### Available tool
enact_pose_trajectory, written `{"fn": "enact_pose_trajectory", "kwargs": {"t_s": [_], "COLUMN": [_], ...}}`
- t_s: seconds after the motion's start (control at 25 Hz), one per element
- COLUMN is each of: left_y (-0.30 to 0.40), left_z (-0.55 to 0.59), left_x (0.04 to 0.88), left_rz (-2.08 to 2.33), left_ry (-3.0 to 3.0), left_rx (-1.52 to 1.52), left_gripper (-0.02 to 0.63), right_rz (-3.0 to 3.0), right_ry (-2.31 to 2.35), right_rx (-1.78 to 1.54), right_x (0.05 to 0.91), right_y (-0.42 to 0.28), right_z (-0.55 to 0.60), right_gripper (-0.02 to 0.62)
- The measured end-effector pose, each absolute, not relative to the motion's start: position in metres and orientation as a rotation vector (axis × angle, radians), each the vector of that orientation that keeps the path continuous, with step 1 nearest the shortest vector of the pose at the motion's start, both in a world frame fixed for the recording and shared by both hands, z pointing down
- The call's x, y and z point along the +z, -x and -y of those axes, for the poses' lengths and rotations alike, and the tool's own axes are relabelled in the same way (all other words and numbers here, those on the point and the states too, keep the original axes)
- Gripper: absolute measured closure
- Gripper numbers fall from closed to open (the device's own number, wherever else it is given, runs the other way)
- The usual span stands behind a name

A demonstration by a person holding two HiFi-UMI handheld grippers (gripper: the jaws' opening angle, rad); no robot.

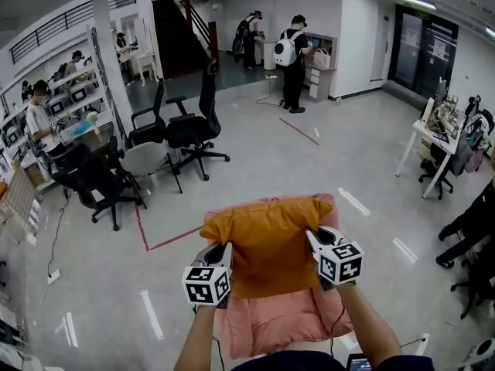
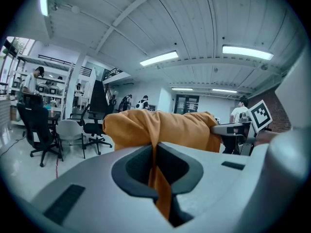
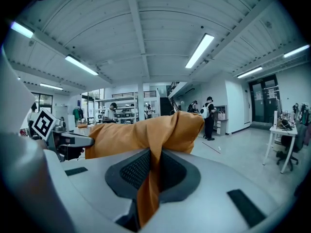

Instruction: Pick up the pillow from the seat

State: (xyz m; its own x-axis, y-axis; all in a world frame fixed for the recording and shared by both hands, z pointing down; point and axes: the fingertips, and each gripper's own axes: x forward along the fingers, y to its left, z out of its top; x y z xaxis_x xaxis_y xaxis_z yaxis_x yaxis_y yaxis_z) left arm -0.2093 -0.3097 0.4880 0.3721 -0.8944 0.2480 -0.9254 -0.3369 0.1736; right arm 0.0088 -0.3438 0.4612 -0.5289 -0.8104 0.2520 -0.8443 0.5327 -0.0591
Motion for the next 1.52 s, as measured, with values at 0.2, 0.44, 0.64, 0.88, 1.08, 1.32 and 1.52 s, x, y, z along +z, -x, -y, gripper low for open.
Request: {"fn": "enact_pose_trajectory", "kwargs": {"t_s": [0.2,0.44,0.64,0.88,1.08,1.32,1.52], "left_y": [0.214,0.221,0.222,0.213,0.207,0.187,0.168], "left_z": [0.296,0.283,0.275,0.272,0.264,0.248,0.234], "left_x": [0.483,0.481,0.483,0.474,0.473,0.466,0.461], "left_rz": [1.598,1.58,1.569,1.566,1.573,1.591,1.598], "left_ry": [-2.376,-2.391,-2.4,-2.416,-2.416,-2.405,-2.409], "left_rx": [0.143,0.138,0.13,0.108,0.104,0.107,0.107], "left_gripper": [0.583,0.583,0.583,0.583,0.583,0.583,0.583], "right_rz": [2.577,2.571,2.565,2.573,2.586,2.602,2.619], "right_ry": [-1.428,-1.45,-1.466,-1.484,-1.484,-1.473,-1.474], "right_rx": [0.246,0.247,0.256,0.254,0.249,0.261,0.261], "right_x": [0.458,0.456,0.459,0.453,0.451,0.448,0.442], "right_y": [-0.004,0.001,0.002,-0.008,-0.014,-0.035,-0.054], "right_z": [0.329,0.313,0.302,0.296,0.289,0.274,0.261], "right_gripper": [0.541,0.541,0.541,0.541,0.541,0.541,0.541]}}
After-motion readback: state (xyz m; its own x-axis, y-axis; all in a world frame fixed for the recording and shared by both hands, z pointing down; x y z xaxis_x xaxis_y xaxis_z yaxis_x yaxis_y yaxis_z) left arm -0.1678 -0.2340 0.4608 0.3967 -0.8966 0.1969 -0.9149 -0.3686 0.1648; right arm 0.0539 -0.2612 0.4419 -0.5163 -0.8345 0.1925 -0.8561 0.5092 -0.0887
